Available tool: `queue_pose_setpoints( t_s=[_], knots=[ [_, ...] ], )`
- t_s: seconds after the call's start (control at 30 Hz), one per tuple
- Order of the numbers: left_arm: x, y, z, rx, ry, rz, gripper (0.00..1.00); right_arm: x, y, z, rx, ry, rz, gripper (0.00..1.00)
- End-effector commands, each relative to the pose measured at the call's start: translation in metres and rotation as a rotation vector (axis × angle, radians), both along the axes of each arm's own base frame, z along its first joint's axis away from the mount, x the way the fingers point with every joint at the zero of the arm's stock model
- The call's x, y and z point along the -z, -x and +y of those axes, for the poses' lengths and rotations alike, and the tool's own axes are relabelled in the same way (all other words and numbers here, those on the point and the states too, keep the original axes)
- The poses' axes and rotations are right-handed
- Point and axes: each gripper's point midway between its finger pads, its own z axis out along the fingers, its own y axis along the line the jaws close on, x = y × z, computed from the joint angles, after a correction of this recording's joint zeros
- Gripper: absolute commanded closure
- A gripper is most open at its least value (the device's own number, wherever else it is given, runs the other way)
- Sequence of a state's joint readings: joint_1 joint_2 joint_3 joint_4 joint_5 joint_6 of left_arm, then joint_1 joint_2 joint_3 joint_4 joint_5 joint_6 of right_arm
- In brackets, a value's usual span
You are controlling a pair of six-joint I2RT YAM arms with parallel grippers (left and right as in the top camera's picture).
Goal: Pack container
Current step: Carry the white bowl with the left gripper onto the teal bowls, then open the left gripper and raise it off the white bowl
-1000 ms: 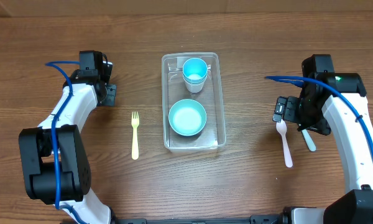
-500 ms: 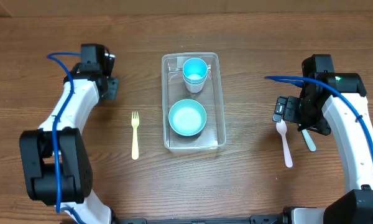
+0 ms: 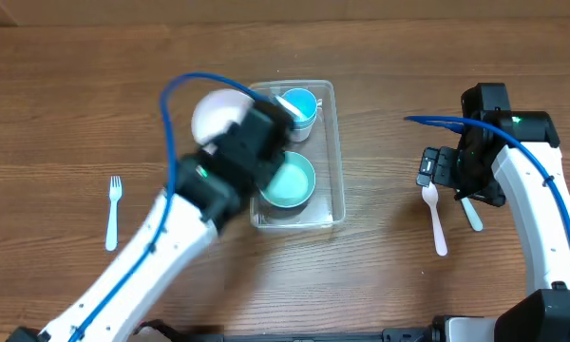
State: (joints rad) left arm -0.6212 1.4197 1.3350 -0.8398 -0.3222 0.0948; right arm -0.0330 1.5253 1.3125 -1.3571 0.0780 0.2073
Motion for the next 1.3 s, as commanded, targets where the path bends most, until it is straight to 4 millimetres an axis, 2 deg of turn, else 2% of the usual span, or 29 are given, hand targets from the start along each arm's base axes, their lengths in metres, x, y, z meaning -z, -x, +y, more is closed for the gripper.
queue_pose_setpoints(
  t_s=[0.0, 0.03, 0.1, 0.3, 0.4, 0.5, 0.53, 0.57, 0.63, 0.73, 0.83, 0.9, 0.93, 0.97, 1.03, 1.1, 1.17, 1.27],
  knots=[
    [-0.008, 0.038, -0.054, 0.09, 0.092, 0.026, 0.96, -0.003, -0.001, -0.002, 0.002, 0.007, -0.012, 0.0],
    [0.002, 0.046, -0.067, 0.123, 0.087, 0.059, 0.96, -0.003, -0.001, -0.002, 0.002, 0.007, -0.012, 0.0],
    [0.016, 0.048, -0.077, 0.143, 0.062, 0.089, 0.96, -0.003, -0.001, -0.002, 0.002, 0.008, -0.012, 0.0],
    [0.066, 0.045, -0.093, 0.148, 0.013, 0.208, 0.96, -0.003, -0.001, -0.002, 0.002, 0.008, -0.012, 0.0],
    [0.077, 0.047, -0.1, 0.158, 0.027, 0.246, 0.96, -0.003, -0.001, -0.002, 0.002, 0.007, -0.012, 0.0],
    [0.079, 0.048, -0.102, 0.162, 0.03, 0.253, 0.96, -0.003, -0.001, -0.002, 0.002, 0.008, -0.012, 0.0],
    [0.079, 0.048, -0.102, 0.162, 0.03, 0.253, 0.73, -0.003, -0.001, -0.002, 0.002, 0.007, -0.012, 0.0],
    [0.079, 0.048, -0.102, 0.161, 0.03, 0.252, 0.56, -0.003, -0.001, -0.002, 0.002, 0.007, -0.012, 0.0],
    [0.079, 0.046, -0.101, 0.158, 0.03, 0.246, 0.55, -0.003, -0.001, -0.002, 0.002, 0.007, -0.012, 0.0],
    [0.073, 0.04, -0.095, 0.133, 0.009, 0.207, 0.57, -0.003, -0.001, -0.002, 0.002, 0.008, -0.012, 0.0],
    [0.045, 0.037, -0.088, 0.083, 0.086, 0.161, 0.58, -0.003, -0.001, -0.002, 0.002, 0.007, -0.012, 0.0],
    [0.036, 0.039, -0.085, 0.082, 0.113, 0.161, 0.63, -0.003, -0.001, -0.002, 0.002, 0.007, -0.012, 0.0],
    [0.038, 0.042, -0.084, 0.086, 0.108, 0.174, 0.75, -0.003, -0.001, -0.002, 0.002, 0.007, -0.012, 0.0],
    [0.04, 0.045, -0.081, 0.086, 0.097, 0.189, 0.96, -0.003, -0.001, -0.002, 0.002, 0.007, -0.012, 0.0],
    [0.045, 0.051, -0.077, 0.091, 0.073, 0.219, 0.96, -0.003, -0.001, -0.002, 0.002, 0.008, -0.012, 0.0],
    [0.045, 0.059, -0.089, 0.135, 0.131, 0.262, 0.96, -0.003, -0.001, -0.002, 0.002, 0.007, -0.012, 0.0],
    [0.047, 0.061, -0.09, 0.13, 0.14, 0.274, 0.96, -0.003, -0.001, -0.002, 0.002, 0.008, -0.012, 0.0],
    [0.052, 0.056, -0.083, -0.069, 0.225, 0.305, 0.96, -0.003, -0.001, -0.002, 0.002, 0.007, -0.012, 0.0]
  ],
)
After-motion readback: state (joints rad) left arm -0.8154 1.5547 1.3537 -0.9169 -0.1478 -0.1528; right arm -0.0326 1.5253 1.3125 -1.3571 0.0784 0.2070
